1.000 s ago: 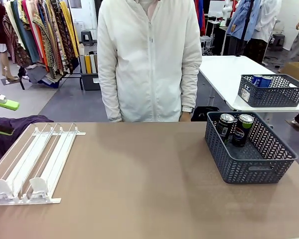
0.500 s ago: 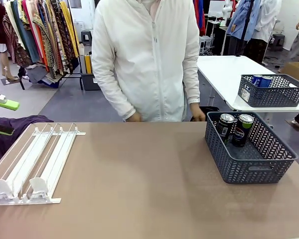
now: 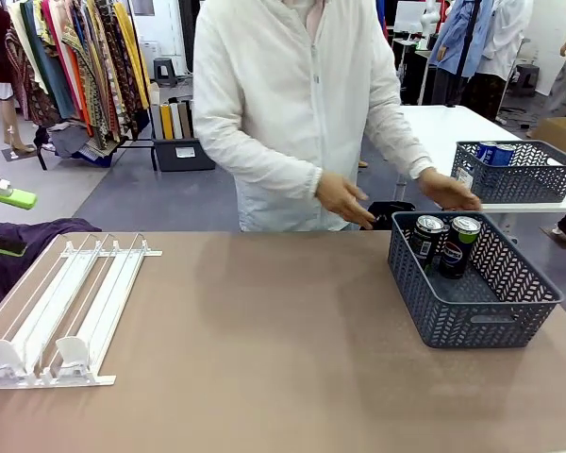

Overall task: Retrieve and store the cans from the dispenser.
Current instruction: Pick up one can from the Automatic Can Dispenser and place it in the middle of the table.

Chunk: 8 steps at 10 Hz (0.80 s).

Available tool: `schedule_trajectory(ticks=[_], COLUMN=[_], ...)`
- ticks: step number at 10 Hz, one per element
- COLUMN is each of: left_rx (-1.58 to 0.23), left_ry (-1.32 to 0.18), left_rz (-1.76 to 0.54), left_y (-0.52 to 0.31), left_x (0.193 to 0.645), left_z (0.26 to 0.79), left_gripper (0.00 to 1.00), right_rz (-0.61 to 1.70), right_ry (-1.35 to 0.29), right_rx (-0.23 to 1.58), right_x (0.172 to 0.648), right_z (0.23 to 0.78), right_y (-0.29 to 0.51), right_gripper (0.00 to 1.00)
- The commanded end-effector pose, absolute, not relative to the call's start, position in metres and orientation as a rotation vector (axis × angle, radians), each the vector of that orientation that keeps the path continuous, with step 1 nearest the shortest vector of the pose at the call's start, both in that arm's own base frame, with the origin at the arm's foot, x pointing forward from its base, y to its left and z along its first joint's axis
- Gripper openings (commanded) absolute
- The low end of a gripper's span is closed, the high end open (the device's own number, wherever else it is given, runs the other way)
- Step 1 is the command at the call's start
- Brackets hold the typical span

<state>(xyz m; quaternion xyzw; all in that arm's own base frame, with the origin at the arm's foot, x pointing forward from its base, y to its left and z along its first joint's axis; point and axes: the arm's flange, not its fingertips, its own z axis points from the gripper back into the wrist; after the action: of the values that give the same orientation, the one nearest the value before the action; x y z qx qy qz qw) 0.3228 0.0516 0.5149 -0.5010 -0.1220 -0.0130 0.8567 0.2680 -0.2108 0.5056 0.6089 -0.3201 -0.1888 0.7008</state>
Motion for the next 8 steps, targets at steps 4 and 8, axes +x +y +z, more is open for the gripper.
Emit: schedule_trajectory(ticks=[4, 8], left_rx=[-1.069, -1.069], left_ry=[-0.263, -0.263], left_rz=[-0.031, -0.031], left_y=[0.0519, 0.0519], left_x=[0.3234, 0.3234], left_z=[0.5161, 0.5161], left_gripper=[1.00, 1.00], right_rz=[-0.410, -0.410], right_ry=[-0.741, -0.741], right_rx=[1.374, 1.374], right_x=[0.2711, 0.2711], right_z=[0.5091, 0.5091], right_y=[-0.2093, -0.2093], right_gripper=[1.00, 1.00])
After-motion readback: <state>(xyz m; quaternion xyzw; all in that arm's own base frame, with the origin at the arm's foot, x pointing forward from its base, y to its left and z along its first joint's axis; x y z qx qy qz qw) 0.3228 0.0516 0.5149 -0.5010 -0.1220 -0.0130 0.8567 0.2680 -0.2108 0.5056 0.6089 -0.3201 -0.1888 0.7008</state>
